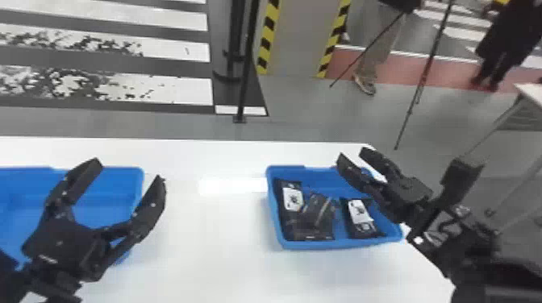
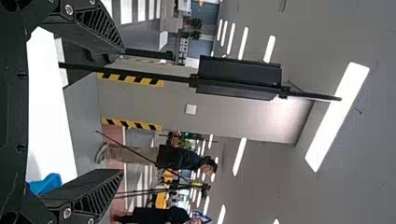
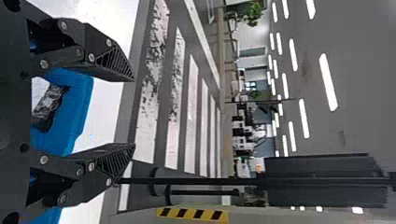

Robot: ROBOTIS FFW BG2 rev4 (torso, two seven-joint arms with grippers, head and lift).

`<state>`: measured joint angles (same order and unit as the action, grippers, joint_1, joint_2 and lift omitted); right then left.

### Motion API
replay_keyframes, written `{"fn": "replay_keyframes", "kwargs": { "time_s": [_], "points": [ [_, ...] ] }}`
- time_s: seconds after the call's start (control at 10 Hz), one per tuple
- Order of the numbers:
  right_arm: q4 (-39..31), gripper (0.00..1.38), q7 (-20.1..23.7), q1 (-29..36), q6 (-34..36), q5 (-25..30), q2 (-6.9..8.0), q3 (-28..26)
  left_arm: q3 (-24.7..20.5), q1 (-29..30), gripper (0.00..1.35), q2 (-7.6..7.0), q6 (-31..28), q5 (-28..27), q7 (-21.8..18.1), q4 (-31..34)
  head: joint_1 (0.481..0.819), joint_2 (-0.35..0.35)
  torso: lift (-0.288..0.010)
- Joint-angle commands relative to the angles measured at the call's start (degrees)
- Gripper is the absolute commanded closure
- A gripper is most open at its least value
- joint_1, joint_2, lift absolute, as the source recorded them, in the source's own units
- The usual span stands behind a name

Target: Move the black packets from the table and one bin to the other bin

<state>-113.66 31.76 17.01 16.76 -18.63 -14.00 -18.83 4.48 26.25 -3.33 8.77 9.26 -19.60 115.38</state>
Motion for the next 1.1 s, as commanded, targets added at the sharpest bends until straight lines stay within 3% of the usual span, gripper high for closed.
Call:
{"fn": "replay_keyframes", "kwargs": {
  "time_s": [0.0,0.3,0.6,0.8,1.0],
  "points": [
    [-4.8,0.08,-2.3,7.9,-9.6,-2.2,2.75,0.4,-1.5,1.3,0.12,0.61,1.4,-0.9,1.1,0.0,0.695,-0.228,-0.11],
    [-6.4,0.07,-8.2,17.7,-19.7,-4.6,5.92,1.8,-3.2,6.7,0.12,1.66,2.9,-5.0,9.2,5.1,0.695,-0.179,-0.11],
    [-9.0,0.07,-11.0,19.1,-19.4,1.4,6.09,1.8,-3.7,12.3,0.12,2.37,-2.6,-5.8,17.8,9.7,0.695,-0.154,-0.11],
    [-10.0,0.07,-11.2,18.7,-18.0,3.4,5.74,3.1,-4.9,12.7,0.12,3.07,-3.4,-6.2,18.8,9.7,0.695,-0.127,-0.11],
    [-10.3,0.08,-12.2,18.7,-17.2,2.4,5.56,4.5,-4.8,11.4,0.12,2.54,-3.7,-7.5,18.6,9.7,0.695,-0.095,-0.11]
  ]
}}
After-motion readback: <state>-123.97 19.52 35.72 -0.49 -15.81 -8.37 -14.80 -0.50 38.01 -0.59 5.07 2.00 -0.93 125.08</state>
